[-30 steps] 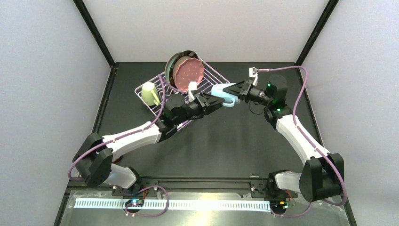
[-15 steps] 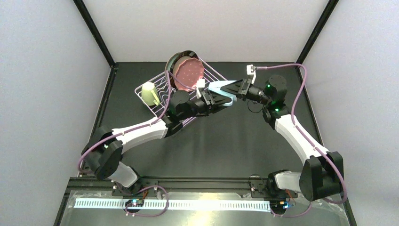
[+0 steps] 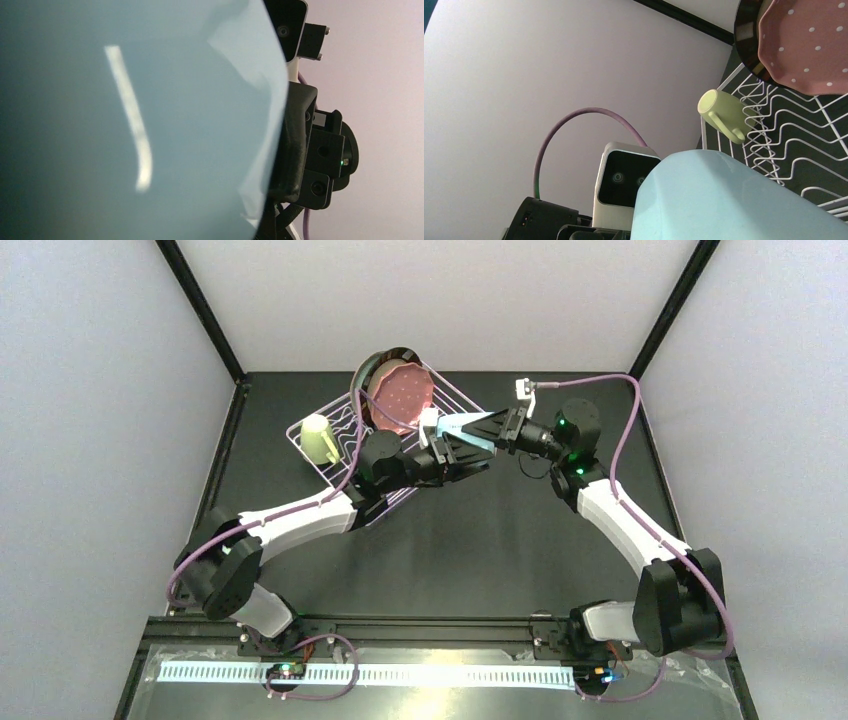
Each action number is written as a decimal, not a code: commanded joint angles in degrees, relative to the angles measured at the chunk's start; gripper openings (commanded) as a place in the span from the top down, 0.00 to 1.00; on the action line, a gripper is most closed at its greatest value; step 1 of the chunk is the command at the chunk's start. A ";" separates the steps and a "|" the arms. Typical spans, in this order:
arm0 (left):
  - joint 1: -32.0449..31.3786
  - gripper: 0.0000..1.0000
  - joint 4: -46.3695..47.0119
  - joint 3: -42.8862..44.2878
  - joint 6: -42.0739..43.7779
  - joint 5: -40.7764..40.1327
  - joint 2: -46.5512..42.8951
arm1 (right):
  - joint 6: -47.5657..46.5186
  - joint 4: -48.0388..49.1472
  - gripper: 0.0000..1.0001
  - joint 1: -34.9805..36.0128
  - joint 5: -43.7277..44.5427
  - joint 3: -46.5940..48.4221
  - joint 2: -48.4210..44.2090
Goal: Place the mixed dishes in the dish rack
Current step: Pass from the right arm to the left
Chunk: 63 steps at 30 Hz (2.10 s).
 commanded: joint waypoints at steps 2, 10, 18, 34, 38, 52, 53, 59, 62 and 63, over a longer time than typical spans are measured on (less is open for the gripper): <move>1.74 0.10 4.81 1.32 1.50 0.03 0.12 | 2.14 4.29 1.00 2.32 -5.78 0.78 -0.42; 4.27 0.30 9.65 -2.89 0.03 -1.24 -1.73 | 3.24 5.06 1.00 2.33 -5.80 -0.15 -0.83; 4.92 0.39 12.88 -3.52 -0.86 -1.39 -2.07 | 3.44 5.02 1.00 3.20 -6.06 -0.40 -0.62; 4.92 0.75 16.26 -1.35 -1.55 3.11 -1.02 | 2.39 3.89 1.00 5.08 -5.97 -0.32 0.56; 4.92 0.95 16.53 -1.30 -1.55 3.37 -0.96 | 1.50 2.58 1.00 5.07 -5.86 0.26 0.61; 4.99 0.99 16.28 -3.09 -1.32 1.02 -2.35 | -5.80 -7.74 0.52 5.10 -4.52 4.67 0.74; 5.05 0.99 16.28 -3.14 -1.41 0.82 -2.56 | -6.93 -8.84 0.49 5.11 -4.40 5.10 0.80; 5.98 0.99 16.20 -4.81 -1.70 -1.45 -4.24 | -9.97 -13.15 0.43 4.96 -3.44 5.96 -0.06; 6.83 0.99 16.13 -6.57 -2.03 -3.09 -5.87 | -11.49 -15.59 0.43 4.49 -2.80 6.59 -0.84; 7.13 0.99 16.00 -7.07 -2.11 -3.44 -6.38 | -12.01 -16.36 0.43 4.30 -2.54 6.77 -1.18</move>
